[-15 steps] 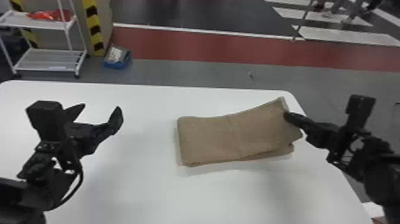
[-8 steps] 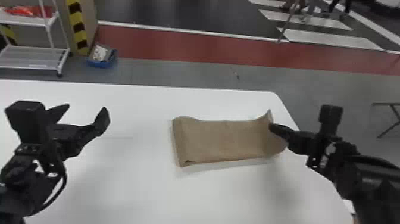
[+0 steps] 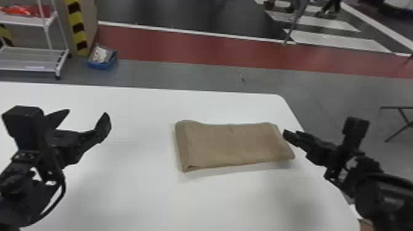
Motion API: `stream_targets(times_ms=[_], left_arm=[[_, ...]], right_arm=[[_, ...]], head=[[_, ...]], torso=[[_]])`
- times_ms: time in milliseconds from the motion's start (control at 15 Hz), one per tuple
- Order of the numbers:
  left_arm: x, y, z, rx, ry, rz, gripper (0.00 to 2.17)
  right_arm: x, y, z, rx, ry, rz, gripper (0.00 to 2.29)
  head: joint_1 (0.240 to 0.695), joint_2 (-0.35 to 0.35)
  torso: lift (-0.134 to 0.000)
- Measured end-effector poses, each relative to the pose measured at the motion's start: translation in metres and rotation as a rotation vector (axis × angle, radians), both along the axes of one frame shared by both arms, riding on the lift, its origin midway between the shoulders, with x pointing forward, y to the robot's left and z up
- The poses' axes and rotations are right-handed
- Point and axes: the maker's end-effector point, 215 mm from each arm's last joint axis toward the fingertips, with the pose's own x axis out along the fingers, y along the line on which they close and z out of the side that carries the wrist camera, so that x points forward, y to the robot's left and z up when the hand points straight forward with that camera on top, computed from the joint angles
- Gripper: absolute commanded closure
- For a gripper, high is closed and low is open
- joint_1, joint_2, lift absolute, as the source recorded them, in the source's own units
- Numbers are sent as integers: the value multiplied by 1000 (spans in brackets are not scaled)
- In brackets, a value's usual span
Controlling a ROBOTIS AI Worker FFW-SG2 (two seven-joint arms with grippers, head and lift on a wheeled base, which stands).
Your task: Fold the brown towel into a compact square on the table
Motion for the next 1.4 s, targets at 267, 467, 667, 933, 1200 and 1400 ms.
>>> stream_targets(times_ms=[267, 467, 667, 933, 1200, 1400], left_arm=[[-10, -39, -5, -9, 29, -52, 87], [-22, -74, -8, -27, 48, -96, 93], [-39, -119, -18, -47, 105, -140, 154], [-56, -198, -16, -106, 142, -190, 178], [-62, -263, -34, -101, 190, -239, 208], [-54, -275, -52, -47, 212, -222, 211]], right_arm=[[-17, -16, 11, -1, -52, -28, 63], [-27, -17, 10, -11, -60, -30, 66], [-35, -23, 10, -23, -74, -42, 66], [-54, -43, 4, -62, -104, -83, 66], [-89, -83, 5, -123, -177, -185, 76], [-112, -104, 7, -168, -214, -224, 80]], head=[[695, -330], [695, -350], [695, -350], [695, -350], [695, -350], [695, -350]], torso=[[-124], [-124], [-124], [-124], [-124], [-124]])
